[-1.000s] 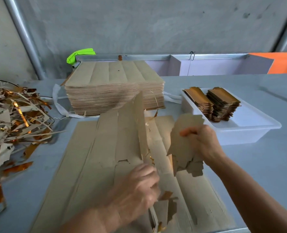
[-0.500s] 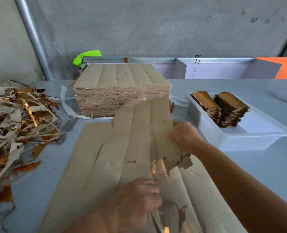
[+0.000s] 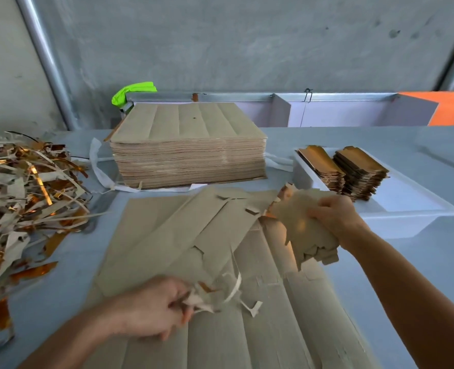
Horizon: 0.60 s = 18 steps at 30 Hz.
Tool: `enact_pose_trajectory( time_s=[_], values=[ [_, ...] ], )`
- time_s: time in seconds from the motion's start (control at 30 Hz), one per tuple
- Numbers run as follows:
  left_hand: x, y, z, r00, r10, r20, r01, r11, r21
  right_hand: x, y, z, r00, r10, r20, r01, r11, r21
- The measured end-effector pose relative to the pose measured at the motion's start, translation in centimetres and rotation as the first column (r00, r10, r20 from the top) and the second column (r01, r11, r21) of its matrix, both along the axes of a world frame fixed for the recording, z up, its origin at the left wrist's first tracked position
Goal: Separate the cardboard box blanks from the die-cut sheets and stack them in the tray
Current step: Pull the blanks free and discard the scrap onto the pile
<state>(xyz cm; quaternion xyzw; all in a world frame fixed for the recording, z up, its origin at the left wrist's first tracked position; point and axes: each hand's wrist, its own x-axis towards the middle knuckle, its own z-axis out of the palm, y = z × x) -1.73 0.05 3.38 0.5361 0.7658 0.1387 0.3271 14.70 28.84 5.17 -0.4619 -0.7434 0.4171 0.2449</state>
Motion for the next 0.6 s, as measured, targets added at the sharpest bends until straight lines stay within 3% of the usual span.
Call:
enact_pose_trajectory(
  time_s=[0.1,0.17,0.2,0.27,0.37,0.6],
  values=[
    [-0.3,-0.1,2.4,0.937,-0.348,-0.017,0.334,0.911,-0.244,-0.4,-1.3,0.3,0.986,0.144,0.079,-0.150,0.986,0.075],
    [-0.7,0.5,4.0,0.935,-0.353,-0.038,0.335,0.912,-0.236,-0.3,-2.1,0.6,0.960,0.265,0.092,-0.271,0.961,0.056],
    [-0.7,1.0,4.9,0.967,-0.254,-0.034,0.244,0.953,-0.178,-0.1,-2.4,0.7,0.939,0.335,0.074,-0.338,0.941,0.022],
    [-0.7,2.5,5.4,0.995,-0.004,-0.100,0.014,0.994,0.109,0.3,-3.1,0.8,0.887,0.461,0.021,-0.459,0.887,-0.055],
    [0.0,6.1,4.0,0.916,0.252,-0.312,-0.083,0.880,0.467,0.4,-4.0,0.9,0.830,0.557,-0.036,-0.556,0.821,-0.128],
    [1.3,12.5,0.2,0.947,0.200,-0.252,-0.011,0.802,0.597,0.3,-5.0,0.6,0.810,0.586,0.005,-0.580,0.802,-0.141]
  ],
)
